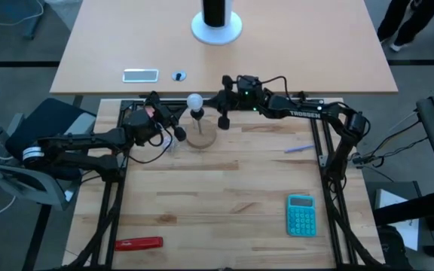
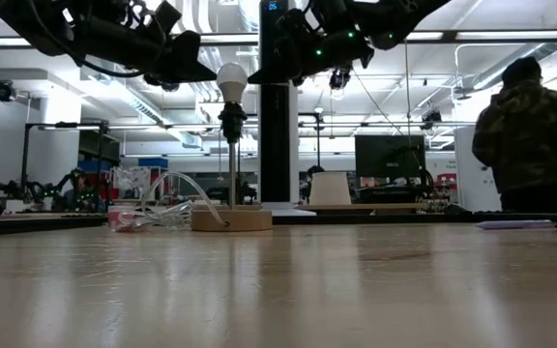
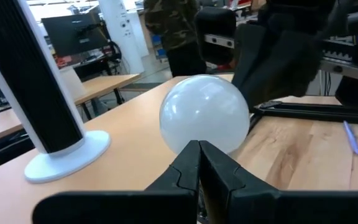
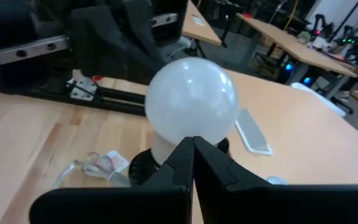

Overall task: Screw lightbulb
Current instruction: Insert the lightbulb into the wooden table lamp

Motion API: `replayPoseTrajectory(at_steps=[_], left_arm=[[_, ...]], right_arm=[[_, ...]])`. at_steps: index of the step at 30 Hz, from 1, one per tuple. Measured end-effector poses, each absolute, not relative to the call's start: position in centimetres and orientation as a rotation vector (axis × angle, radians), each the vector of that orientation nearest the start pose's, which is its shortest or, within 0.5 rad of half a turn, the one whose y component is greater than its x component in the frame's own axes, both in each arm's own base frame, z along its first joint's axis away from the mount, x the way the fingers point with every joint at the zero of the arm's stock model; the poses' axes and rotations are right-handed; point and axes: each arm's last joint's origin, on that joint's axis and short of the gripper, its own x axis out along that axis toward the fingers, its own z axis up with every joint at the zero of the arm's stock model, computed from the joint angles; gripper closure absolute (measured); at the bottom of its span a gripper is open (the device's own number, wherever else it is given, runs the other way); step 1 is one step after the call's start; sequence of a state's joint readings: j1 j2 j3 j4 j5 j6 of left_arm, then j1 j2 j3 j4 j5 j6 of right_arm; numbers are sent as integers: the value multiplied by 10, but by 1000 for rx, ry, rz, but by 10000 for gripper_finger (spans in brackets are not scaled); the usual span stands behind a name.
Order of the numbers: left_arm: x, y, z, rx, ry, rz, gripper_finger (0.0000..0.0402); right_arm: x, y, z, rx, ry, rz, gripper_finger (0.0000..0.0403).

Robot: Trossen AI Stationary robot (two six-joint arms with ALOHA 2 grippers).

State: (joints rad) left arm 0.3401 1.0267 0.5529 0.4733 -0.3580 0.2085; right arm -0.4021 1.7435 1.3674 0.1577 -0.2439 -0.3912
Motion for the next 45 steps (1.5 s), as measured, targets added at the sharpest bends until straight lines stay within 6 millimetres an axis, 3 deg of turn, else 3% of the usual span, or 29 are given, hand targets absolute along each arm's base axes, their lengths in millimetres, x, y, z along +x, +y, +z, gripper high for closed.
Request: replayPoseTrajectory(at_steps=[15,22,35,45], left_arm=[[203,80,273,193,86,654,401],[207,86,266,208,122,674,401],[210,89,266,195,102,730,401],[205,83,273,185,56,685,401]], right_arm=[[377,-161,304,-347,304,-249,401],[378,-164,308,-353,234,-211,401],[385,-157,296,-309,252,-93,401],[383,-163,297,-340,274,-204,401]])
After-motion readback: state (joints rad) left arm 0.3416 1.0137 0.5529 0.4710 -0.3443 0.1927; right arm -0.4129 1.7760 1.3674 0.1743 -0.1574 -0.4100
